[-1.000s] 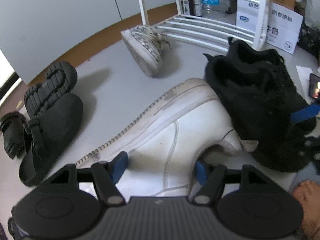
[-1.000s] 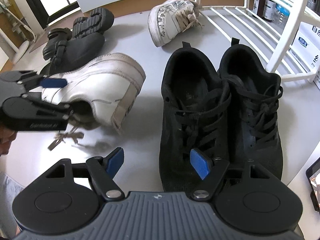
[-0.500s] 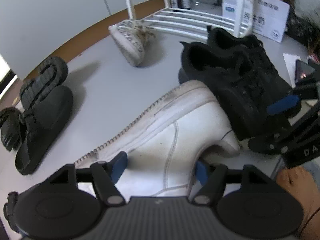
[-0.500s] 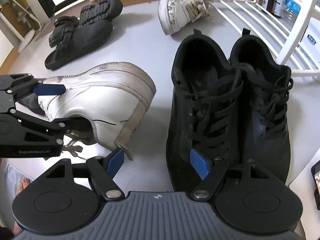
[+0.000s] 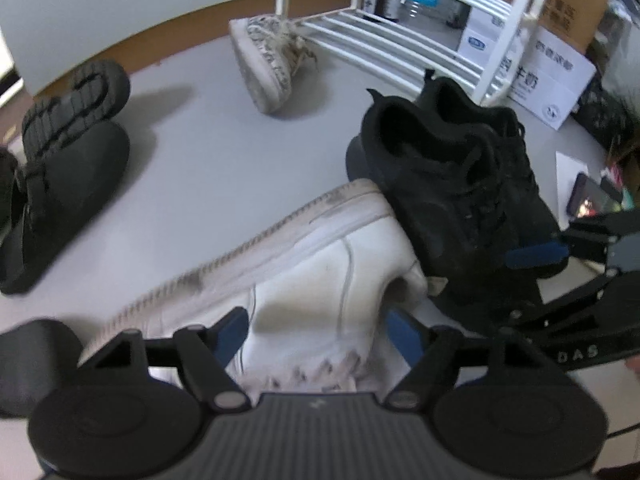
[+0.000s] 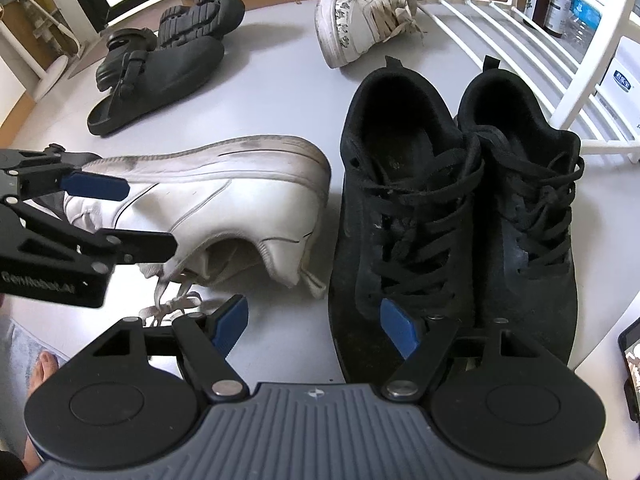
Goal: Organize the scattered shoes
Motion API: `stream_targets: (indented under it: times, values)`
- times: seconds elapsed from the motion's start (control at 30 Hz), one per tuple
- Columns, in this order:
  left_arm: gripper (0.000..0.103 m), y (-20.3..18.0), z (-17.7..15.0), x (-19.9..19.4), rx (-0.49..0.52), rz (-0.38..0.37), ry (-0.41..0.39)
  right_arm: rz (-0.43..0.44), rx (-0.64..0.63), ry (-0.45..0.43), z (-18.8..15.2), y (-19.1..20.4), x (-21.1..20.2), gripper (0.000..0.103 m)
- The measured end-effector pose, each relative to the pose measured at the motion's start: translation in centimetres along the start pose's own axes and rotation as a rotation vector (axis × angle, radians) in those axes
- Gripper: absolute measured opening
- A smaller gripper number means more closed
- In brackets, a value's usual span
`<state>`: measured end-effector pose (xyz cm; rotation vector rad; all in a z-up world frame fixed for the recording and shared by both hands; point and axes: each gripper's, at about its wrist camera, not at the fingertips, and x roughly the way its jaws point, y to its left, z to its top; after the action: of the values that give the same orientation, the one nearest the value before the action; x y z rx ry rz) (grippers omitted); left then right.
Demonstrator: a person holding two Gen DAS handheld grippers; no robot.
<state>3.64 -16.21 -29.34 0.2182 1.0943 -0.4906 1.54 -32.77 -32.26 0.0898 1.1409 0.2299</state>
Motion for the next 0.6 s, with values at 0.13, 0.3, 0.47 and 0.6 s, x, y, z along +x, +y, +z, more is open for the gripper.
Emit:
stream_targets:
  times: [0.13,0.3,0.47,0.6]
  values:
    - [0.079,1.2,-0.3,-1.5,-0.013,0.015,-0.009,0.028,0.028,-0.014,0.3,0.0,0.0,0.078]
    - [0.080,3.2,-0.8,-3.4,-0.085,0.028,-0.043,0.094,0.047,-0.027,1.0,0.9,0.2,0.078]
    - [0.080,5.3,-1.6,-3.6,-0.134,0.013,-0.050,0.147,0.007,-0.036,1.3,2.2,0.4,0.078]
    - [0.080,7.0,-1.8,-3.6,-0.159,0.043,-0.049,0.175,-0.020,-0.016,1.0,3.0,0.9,0.069]
